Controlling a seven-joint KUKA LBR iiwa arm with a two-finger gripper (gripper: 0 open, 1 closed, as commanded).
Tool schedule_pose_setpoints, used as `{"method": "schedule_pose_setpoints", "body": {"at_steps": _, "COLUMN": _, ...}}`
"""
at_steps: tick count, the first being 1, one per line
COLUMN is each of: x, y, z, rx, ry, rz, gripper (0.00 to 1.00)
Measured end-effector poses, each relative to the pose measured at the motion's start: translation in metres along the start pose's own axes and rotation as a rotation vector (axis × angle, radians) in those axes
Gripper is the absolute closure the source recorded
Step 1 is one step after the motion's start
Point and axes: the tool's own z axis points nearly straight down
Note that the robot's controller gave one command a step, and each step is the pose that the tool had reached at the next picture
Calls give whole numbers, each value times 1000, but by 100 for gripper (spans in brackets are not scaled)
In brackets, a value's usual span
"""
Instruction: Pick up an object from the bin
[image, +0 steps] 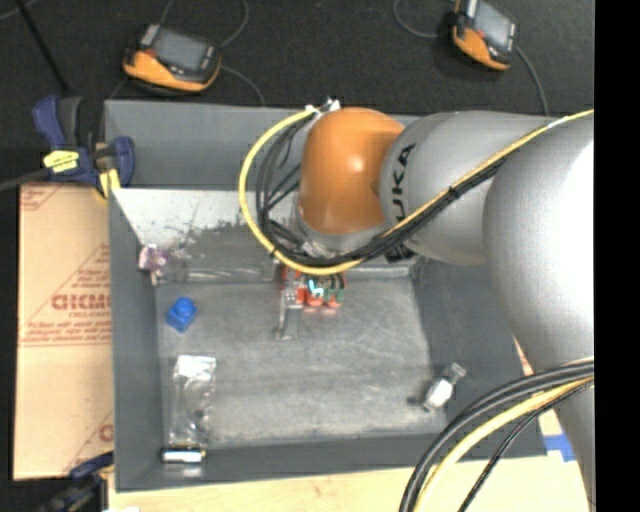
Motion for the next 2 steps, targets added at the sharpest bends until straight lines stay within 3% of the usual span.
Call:
{"method": "schedule_pose_setpoints", "body": {"at_steps": 1, "x": -32, "y": 91, "z": 68, "rx": -4, "ry": -5, "rz": 33, "gripper": 0}}
{"method": "schedule_pose_setpoints", "body": {"at_steps": 2, "x": -26, "y": 139, "z": 33, "rx": -5, "ry": -10, "rz": 201, "gripper": 0}}
